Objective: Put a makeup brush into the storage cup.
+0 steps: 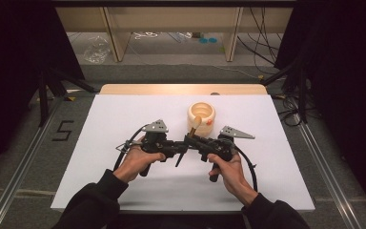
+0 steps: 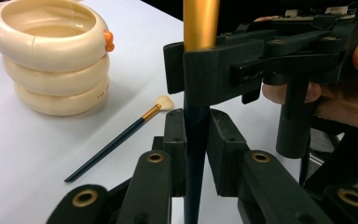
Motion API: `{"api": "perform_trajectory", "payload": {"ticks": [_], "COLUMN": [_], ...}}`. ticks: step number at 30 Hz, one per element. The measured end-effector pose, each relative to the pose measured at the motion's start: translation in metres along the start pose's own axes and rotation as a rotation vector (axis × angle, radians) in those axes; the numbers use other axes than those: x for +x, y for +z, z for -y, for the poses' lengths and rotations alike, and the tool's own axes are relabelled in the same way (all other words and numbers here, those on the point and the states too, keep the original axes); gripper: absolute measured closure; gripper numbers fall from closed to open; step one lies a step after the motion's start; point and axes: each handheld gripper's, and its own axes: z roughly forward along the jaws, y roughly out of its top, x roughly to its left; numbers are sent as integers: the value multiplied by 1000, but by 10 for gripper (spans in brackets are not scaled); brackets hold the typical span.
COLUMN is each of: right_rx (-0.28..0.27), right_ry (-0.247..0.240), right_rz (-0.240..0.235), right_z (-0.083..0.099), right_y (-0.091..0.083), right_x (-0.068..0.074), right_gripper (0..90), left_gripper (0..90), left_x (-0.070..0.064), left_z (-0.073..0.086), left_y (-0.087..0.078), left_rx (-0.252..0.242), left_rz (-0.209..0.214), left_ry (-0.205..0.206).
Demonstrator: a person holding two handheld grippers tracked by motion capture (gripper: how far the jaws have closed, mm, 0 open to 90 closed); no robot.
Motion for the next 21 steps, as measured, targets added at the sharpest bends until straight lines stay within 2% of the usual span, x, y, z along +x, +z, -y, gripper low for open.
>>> {"api": "perform_trajectory", "payload": {"ticks": [2, 5, 8, 11, 12, 14, 15, 17, 19, 21], "right_rx": [-1, 4, 6, 10, 16, 17, 17, 22, 29, 36], "right_ry": [2, -5, -10, -9, -26, -47, -47, -64, -92, -137], "right_rz": [-9, -9, -6, -5, -2, 7, 7, 14, 28, 46], "right_z": [0, 0, -1, -1, -1, -2, -2, -4, -5, -8], "right_y": [0, 0, 1, 1, 1, 1, 1, 1, 0, -1], "right_x": [-1, 0, 1, 1, 1, 1, 1, 2, 3, 1], "right_gripper": [772, 778, 779, 779, 780, 780, 780, 780, 780, 780], "left_gripper": [783, 783, 781, 766, 688, 607, 607, 531, 453, 409], "left_x": [-1, 0, -1, -1, -1, -1, -2, -2, -4, -6], "left_z": [0, 1, 1, 1, 1, 2, 2, 3, 6, 10], "left_y": [1, 1, 2, 2, 2, 2, 1, 0, -2, -5], "left_rx": [-7, -5, -12, -2, 1, 7, 17, 35, 50, 61], "left_rz": [-4, 15, 9, 20, 20, 4, -7, -26, -66, -85], "left_ry": [-2, -12, -16, -19, -16, 1, 4, 29, 54, 83]}}
